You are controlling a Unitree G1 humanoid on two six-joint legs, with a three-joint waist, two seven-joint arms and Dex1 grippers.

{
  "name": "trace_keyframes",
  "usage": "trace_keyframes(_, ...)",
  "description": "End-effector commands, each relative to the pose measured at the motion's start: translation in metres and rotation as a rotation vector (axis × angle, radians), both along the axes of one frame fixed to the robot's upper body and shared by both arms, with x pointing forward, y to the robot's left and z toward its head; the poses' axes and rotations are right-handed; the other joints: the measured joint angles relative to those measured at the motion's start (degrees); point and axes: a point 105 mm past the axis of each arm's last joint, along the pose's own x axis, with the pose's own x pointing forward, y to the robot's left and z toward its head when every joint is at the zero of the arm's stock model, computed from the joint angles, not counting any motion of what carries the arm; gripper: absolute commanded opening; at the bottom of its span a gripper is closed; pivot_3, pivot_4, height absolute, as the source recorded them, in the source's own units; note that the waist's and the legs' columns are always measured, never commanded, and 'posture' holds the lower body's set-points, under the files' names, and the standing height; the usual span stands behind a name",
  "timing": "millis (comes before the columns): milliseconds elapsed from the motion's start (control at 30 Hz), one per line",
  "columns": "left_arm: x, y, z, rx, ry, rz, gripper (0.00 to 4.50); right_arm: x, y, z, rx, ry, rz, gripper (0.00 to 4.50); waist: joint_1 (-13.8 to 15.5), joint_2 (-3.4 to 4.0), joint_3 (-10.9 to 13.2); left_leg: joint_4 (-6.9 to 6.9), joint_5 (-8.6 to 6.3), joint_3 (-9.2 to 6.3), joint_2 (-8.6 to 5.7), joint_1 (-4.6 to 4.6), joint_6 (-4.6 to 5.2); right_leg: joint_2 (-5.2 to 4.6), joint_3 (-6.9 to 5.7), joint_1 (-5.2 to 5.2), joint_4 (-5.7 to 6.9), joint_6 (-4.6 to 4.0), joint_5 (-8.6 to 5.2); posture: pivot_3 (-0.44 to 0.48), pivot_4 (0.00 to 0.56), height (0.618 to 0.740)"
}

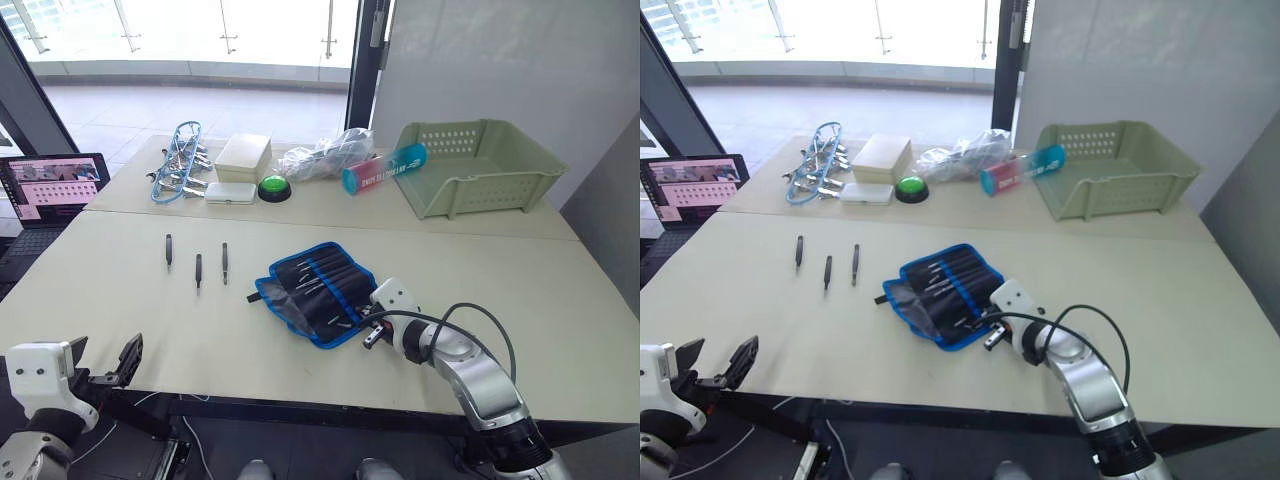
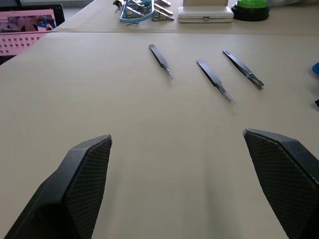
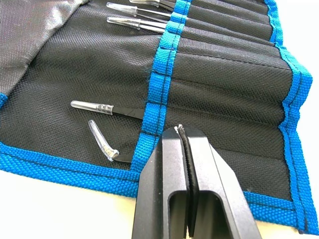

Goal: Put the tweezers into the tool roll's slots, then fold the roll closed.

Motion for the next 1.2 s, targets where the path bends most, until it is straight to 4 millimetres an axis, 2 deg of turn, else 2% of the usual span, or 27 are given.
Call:
trace_keyframes(33, 0.016, 0.004, -0.008, -0.003, 0.038, 0.044, 4.48, -0.007, -0.004, -0.027, -0.023, 0.11, -0.013, 0.0, 0.1, 0.0, 0.0, 0.0, 0.0, 0.0, 0.0, 0.01, 0.0, 0.0, 0.0, 0.02, 0.0, 0.0, 0.0, 0.0, 0.15, 0.74)
trace_keyframes(167, 0.038, 0.007, -0.016, -0.022, 0.07, 0.066, 4.48, -0.007, -0.005, -0.025, -0.023, 0.105, -0.019, 0.0, 0.0, -0.02, 0.0, 0.0, -0.01, 0.0, 0.0, 0.0, -0.01, 0.0, 0.0, 0.02, 0.0, 0.0, 0.0, 0.0, 0.15, 0.74)
trace_keyframes(300, 0.076, 0.015, -0.025, -0.002, 0.106, 0.074, 4.48, -0.006, -0.003, -0.023, -0.017, 0.098, -0.028, 0.0, 0.1, -0.02, 0.0, -0.02, 0.0, 0.0, 0.0, 0.02, -0.01, 0.02, -0.01, -0.01, 0.03, 0.0, 0.0, 0.0, 0.15, 0.74)
trace_keyframes(400, 0.095, 0.023, -0.029, -0.011, 0.117, 0.091, 4.48, -0.005, -0.002, -0.021, -0.013, 0.093, -0.032, 0.0, -0.2, -0.05, 0.0, -0.01, -0.01, 0.0, 0.0, 0.0, -0.01, 0.02, -0.01, -0.02, 0.02, 0.0, 0.0, 0.0, 0.15, 0.74)
trace_keyframes(533, 0.127, 0.024, -0.033, 0.004, 0.138, 0.063, 4.48, -0.003, -0.002, -0.019, -0.01, 0.087, -0.035, 0.0, 0.0, 0.01, 0.0, -0.06, 0.0, -0.01, 0.0, 0.05, -0.01, 0.02, -0.05, -0.04, 0.11, 0.0, 0.0, 0.0, 0.15, 0.74)
trace_keyframes(700, 0.17, 0.003, -0.051, -0.012, 0.218, -0.016, 4.48, -0.001, -0.001, -0.017, -0.012, 0.077, -0.029, 0.0, 0.5, 0.16, -0.1, -0.04, 0.0, -0.01, -0.01, 0.14, -0.01, 0.03, -0.07, 0.04, 0.15, 0.01, 0.0, 0.0, 0.15, 0.74)
trace_keyframes(900, 0.196, -0.011, -0.06, -0.042, 0.259, -0.031, 4.48, 0.0, 0.0, -0.016, -0.011, 0.075, -0.029, 0.0, 0.6, 0.61, -0.3, 0.0, 0.01, -0.03, -0.04, 0.24, -0.01, 0.01, -0.13, 0.2, 0.18, 0.05, -0.02, 0.0, 0.15, 0.74)
trace_keyframes(1033, 0.204, -0.016, -0.063, -0.066, 0.278, -0.02, 4.48, 0.0, 0.001, -0.016, -0.01, 0.073, -0.027, 0.0, 0.6, 0.89, -0.5, 0.02, 0.02, -0.03, -0.05, 0.28, -0.01, 0.01, -0.13, 0.23, 0.2, 0.35, -0.19, 0.0, 0.15, 0.74)
trace_keyframes(1133, 0.207, -0.019, -0.065, -0.078, 0.283, -0.015, 3.69, 0.0, 0.0, -0.015, -0.011, 0.071, -0.029, 0.0, 0.6, 0.93, -0.5, 0.02, 0.02, -0.03, -0.05, 0.27, -0.01, 0.01, -0.13, 0.23, 0.2, 0.36, -0.19, 0.0, 0.15, 0.74)
trace_keyframes(1200, 0.209, -0.022, -0.064, -0.087, 0.278, -0.021, 2.99, 0.0, 0.0, -0.015, -0.01, 0.071, -0.03, 0.0, 0.5, 0.94, -0.5, 0.01, 0.02, -0.04, -0.05, 0.27, -0.02, 0.01, -0.13, 0.22, 0.2, 0.35, -0.19, 0.0, 0.15, 0.74)
